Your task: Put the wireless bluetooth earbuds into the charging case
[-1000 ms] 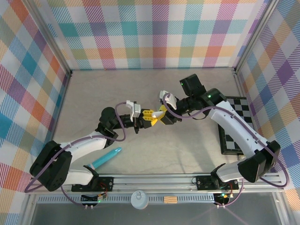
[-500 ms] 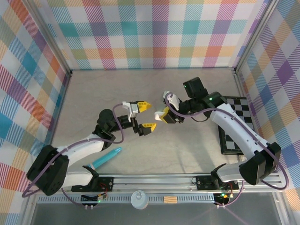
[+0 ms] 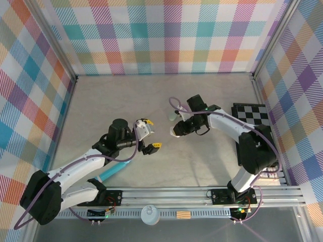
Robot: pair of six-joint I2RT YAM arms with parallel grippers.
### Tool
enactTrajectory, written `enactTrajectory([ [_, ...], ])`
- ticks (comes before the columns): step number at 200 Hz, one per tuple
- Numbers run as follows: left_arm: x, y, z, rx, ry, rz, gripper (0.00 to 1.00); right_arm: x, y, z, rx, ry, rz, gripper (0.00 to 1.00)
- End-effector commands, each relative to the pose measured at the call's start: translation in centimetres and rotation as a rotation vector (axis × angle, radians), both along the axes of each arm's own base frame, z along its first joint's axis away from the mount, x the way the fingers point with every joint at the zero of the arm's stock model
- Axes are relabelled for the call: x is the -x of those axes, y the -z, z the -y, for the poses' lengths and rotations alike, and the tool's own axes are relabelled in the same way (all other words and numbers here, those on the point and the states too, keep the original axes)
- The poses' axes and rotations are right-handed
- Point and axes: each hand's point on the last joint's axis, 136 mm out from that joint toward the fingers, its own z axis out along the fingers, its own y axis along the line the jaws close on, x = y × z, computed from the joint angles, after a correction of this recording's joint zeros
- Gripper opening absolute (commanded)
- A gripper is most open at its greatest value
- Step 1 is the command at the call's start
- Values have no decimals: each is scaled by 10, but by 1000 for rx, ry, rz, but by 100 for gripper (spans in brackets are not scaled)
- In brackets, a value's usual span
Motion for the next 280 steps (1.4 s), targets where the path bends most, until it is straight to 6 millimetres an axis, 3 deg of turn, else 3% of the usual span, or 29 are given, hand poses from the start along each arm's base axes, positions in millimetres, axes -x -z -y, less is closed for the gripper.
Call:
enactTrajectory([
  [1,1,2,2,-61,34,15,100,-21,13,-5,-26,80,-13,24],
  [33,7,10,1,-100,61,-25,100,-29,42,-2,-16,103,-68,25],
  [70,9,14,1,-105,62,-44,100,-38,53,3,-7,132,-78,29],
  [84,8,14,1,-105,60,-49,100,-41,53,6,-4,143,-72,37],
  [116,-7,8,-7,-65,-45,-24,100,-53,36,27,25,192,-15,67],
  [142,-42,-6,-42,16,-286,6,100,-69,0,59,52,267,123,84],
  [166,-76,-7,-100,-5,-609,45,100,-84,-46,96,85,392,358,98],
  [187,-90,-2,-144,37,-824,44,100,-89,-70,135,108,506,481,99],
  [217,-94,11,-179,34,-975,63,100,-93,-62,190,255,656,696,99],
  [240,-99,26,-195,41,-1033,61,100,-92,-48,224,232,806,750,99],
  [260,-103,42,-207,77,-1050,15,100,-93,-33,236,186,839,773,99],
  [280,-112,51,-216,172,-1075,-13,100,-96,-23,235,179,816,805,99],
])
